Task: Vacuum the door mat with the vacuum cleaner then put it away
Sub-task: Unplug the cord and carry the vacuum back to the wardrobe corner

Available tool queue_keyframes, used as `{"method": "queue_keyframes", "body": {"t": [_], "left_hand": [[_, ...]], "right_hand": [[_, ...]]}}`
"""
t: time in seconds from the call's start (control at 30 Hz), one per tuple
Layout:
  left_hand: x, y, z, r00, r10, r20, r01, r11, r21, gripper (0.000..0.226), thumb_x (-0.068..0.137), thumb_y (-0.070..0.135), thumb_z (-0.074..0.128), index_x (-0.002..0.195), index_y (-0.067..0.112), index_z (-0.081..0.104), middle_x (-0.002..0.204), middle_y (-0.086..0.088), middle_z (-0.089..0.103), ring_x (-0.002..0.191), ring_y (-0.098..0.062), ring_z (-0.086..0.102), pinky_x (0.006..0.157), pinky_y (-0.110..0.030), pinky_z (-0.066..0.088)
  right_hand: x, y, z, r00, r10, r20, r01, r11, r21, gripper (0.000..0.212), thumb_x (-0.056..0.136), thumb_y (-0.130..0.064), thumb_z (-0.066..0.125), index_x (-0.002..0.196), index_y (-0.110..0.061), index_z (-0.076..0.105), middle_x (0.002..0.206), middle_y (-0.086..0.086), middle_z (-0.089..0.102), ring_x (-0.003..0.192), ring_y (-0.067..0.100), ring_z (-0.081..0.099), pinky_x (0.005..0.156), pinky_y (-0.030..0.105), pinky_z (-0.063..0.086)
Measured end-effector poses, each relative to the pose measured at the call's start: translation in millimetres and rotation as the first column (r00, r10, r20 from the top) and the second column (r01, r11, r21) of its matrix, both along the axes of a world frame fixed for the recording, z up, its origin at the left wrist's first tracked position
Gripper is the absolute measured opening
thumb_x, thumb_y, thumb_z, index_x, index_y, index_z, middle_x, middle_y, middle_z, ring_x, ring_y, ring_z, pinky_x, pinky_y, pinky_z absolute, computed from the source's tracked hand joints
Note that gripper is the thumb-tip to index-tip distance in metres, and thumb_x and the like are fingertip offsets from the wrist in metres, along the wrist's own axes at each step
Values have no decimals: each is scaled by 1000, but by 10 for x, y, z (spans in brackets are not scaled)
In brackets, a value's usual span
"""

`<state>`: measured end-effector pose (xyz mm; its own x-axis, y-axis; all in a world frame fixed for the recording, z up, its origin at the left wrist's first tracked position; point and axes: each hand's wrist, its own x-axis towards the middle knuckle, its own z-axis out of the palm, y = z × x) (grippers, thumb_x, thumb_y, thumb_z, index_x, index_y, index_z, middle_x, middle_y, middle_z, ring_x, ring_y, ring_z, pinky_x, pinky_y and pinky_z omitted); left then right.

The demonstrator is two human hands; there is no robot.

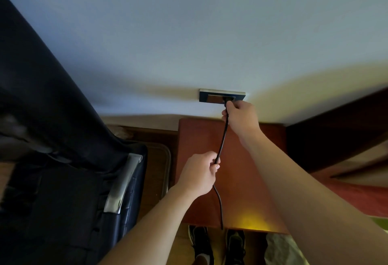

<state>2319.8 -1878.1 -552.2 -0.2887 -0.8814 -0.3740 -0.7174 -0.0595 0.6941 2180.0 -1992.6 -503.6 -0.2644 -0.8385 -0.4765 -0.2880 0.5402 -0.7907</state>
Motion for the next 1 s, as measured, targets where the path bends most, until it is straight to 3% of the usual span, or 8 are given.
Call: {"method": "queue_keyframes", "body": {"t": [0.43, 0.6, 0.77, 0.93, 1.0], "left_hand": [[5, 66, 14, 998, 60, -4, -61, 997, -41, 22, 97, 9, 58, 85, 28, 59, 73, 12, 67, 68, -4, 66, 65, -32, 59], [-42, 102, 28, 998, 67, -4, -67, 996, -51, 17, 98, 11, 57, 87, 24, 61, 73, 10, 67, 68, -8, 66, 64, -34, 59], [-71, 116, 64, 996, 88, 10, -87, 994, -60, 18, 97, 10, 57, 86, 23, 62, 73, 10, 66, 66, -9, 67, 62, -30, 60], [13, 433, -39, 996, -19, 82, 15, 998, 55, 24, 92, 10, 53, 77, 27, 58, 68, 9, 62, 60, -9, 58, 54, -33, 53], [101, 714, -138, 997, -7, 79, -4, 991, 136, 24, 92, 9, 52, 77, 28, 58, 67, 8, 63, 59, -11, 59, 56, -38, 52]], "right_hand": [[34, 39, -130, 994, -69, 85, 71, 997, -23, 23, 103, -23, 46, 101, -10, 65, 78, -2, 64, 73, 19, 59, 65, 30, 46], [44, 39, -173, 990, -89, 109, 92, 995, -25, 26, 104, -25, 46, 107, -8, 65, 79, -2, 64, 77, 18, 60, 73, 32, 49], [49, 36, -176, 987, -113, 118, 117, 993, -25, 27, 104, -25, 46, 108, -6, 66, 79, -2, 64, 76, 17, 59, 71, 30, 48], [93, 473, -324, 999, -27, 22, 26, 999, 43, 27, 101, -23, 52, 79, -17, 67, 74, 1, 69, 71, 21, 65, 70, 40, 55], [73, 826, -410, 1000, -13, 1, 13, 996, 90, 29, 102, -23, 50, 81, -14, 67, 76, 2, 70, 66, 17, 62, 61, 34, 50]]}}
